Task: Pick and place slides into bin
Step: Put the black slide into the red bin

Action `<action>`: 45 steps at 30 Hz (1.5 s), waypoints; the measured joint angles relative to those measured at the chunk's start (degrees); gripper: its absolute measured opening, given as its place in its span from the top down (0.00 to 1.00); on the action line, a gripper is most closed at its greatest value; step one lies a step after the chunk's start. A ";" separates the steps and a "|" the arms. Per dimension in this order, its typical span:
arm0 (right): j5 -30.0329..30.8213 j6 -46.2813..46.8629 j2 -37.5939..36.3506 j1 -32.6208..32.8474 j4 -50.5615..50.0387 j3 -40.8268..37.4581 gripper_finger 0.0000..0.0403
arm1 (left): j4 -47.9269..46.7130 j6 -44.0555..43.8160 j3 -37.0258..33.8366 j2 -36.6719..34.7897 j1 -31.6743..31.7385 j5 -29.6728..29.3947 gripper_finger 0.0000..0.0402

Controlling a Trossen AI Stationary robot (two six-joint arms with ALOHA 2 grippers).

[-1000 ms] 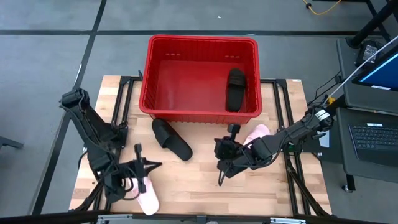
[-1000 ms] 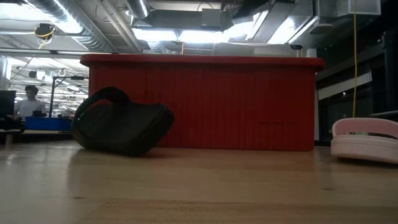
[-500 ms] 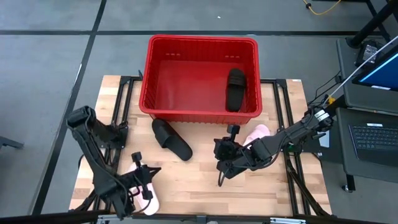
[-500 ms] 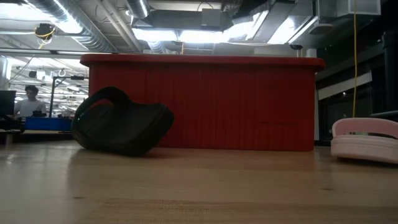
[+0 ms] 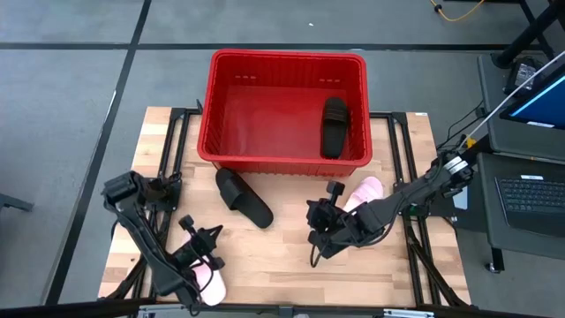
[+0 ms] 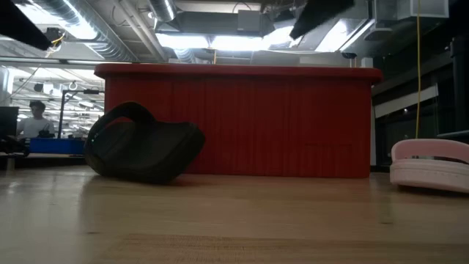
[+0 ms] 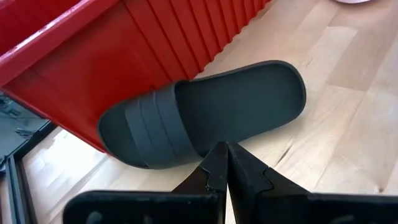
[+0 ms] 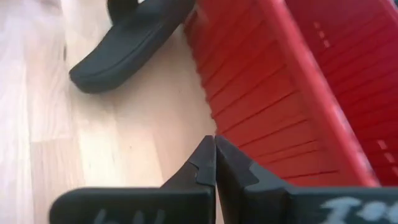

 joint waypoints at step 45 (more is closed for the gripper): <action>-4.46 -14.48 -0.07 -0.06 22.59 -10.88 0.99 | 3.53 -17.42 -0.79 17.44 6.93 -3.12 0.59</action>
